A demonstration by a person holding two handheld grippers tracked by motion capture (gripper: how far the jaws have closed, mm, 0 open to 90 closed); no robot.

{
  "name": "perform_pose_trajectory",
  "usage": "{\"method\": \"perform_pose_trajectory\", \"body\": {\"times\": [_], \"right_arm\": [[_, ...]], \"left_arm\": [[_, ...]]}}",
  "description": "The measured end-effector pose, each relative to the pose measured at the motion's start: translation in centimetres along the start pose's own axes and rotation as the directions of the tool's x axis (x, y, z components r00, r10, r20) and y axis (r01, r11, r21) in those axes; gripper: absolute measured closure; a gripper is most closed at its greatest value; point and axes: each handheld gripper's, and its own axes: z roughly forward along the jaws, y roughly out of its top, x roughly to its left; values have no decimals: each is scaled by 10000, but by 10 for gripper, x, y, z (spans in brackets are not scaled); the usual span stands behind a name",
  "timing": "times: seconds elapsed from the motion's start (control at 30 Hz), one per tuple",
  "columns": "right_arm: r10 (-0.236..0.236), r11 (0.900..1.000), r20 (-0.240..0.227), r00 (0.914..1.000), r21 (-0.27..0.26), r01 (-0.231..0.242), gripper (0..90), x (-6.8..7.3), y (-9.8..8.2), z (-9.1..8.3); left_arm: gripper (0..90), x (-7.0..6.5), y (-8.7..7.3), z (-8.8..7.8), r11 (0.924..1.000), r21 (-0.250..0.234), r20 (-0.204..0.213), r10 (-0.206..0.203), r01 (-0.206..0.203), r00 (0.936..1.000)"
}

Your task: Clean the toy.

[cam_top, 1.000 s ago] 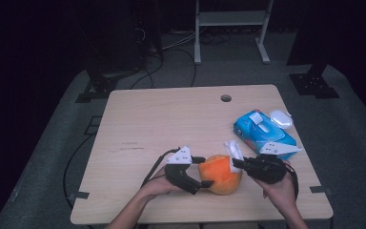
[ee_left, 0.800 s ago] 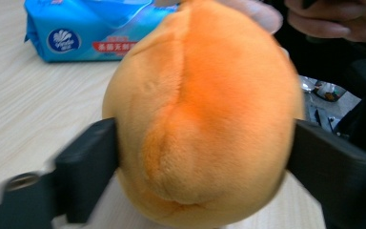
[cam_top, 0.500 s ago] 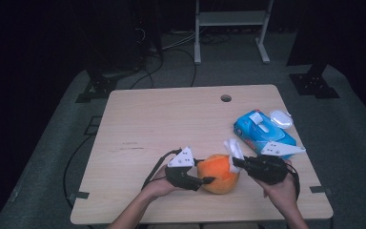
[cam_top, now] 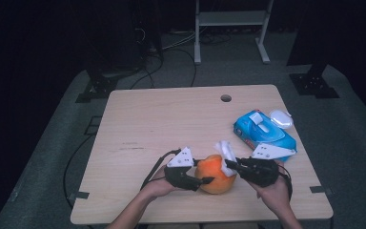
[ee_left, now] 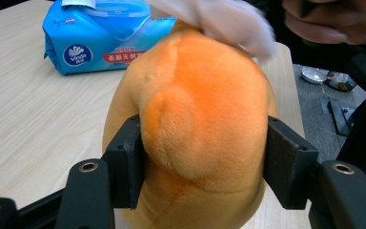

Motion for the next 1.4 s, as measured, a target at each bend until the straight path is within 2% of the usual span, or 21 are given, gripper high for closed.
{"method": "perform_pose_trajectory", "body": {"times": [0.1,0.17,0.23,0.3,0.33,0.4,0.63,0.73,0.8,0.87,0.93,0.97,1.0,1.03,1.1,1.3,1.4], "right_arm": [[466,9989,209,9987,29,-467,807,-12,-6,-2],[621,9981,138,9980,54,-622,809,-14,-7,-3],[405,9991,59,9992,94,-405,809,-8,-6,-2],[145,9999,-462,9988,56,-143,809,-1,-5,1],[-19,9999,-527,9986,138,26,809,3,-5,3],[-178,9997,-372,9991,165,184,808,5,-5,5],[235,9997,155,9996,65,-236,809,-13,-7,-2],[349,9992,193,9992,167,-352,808,-17,-9,-3],[365,9992,172,9992,177,-368,811,-14,-8,-3],[155,9997,89,9998,175,-157,812,-7,-5,-2],[-25,10000,-508,9987,57,27,811,2,-2,1],[-195,9997,-577,9981,141,203,810,7,-1,3],[-464,9986,-506,9976,222,476,809,11,1,5],[-529,9981,-445,9976,291,543,809,12,1,6],[-352,9989,-343,9988,288,362,809,7,0,5],[157,9990,491,9987,400,-177,809,-16,-8,-3],[255,9986,440,9987,441,-274,809,-16,-9,-2]], "left_arm": [[351,2,-1,1,9996,-143,97,-224,225,9997],[348,2,-2,3,9994,-213,104,-282,284,9995],[349,0,-2,4,9995,-203,92,-237,239,9997],[348,-1,-3,5,9998,-134,115,-133,134,9998],[349,-1,-3,5,9999,-73,120,-104,105,9999],[352,0,-5,4,9997,-121,237,-196,199,9995],[360,0,-5,5,9999,-102,464,-118,123,9989],[353,0,-6,6,9997,-213,530,-103,115,9985],[353,-1,-6,7,9998,-170,536,-27,36,9986],[354,-3,-6,7,9999,-145,593,62,-53,9982],[356,-7,-6,10,9997,-106,715,239,-232,9972],[356,-9,-6,11,9994,-53,724,336,-333,9968],[356,-10,-6,12,9991,-27,715,428,-427,9965],[356,-10,-6,11,9989,-1,707,466,-467,9964],[356,-9,-6,11,9991,-40,779,434,-432,9960],[356,-11,-6,13,9981,-54,910,618,-616,9939],[356,-12,-6,13,9978,-47,928,657,-655,9935]]}}
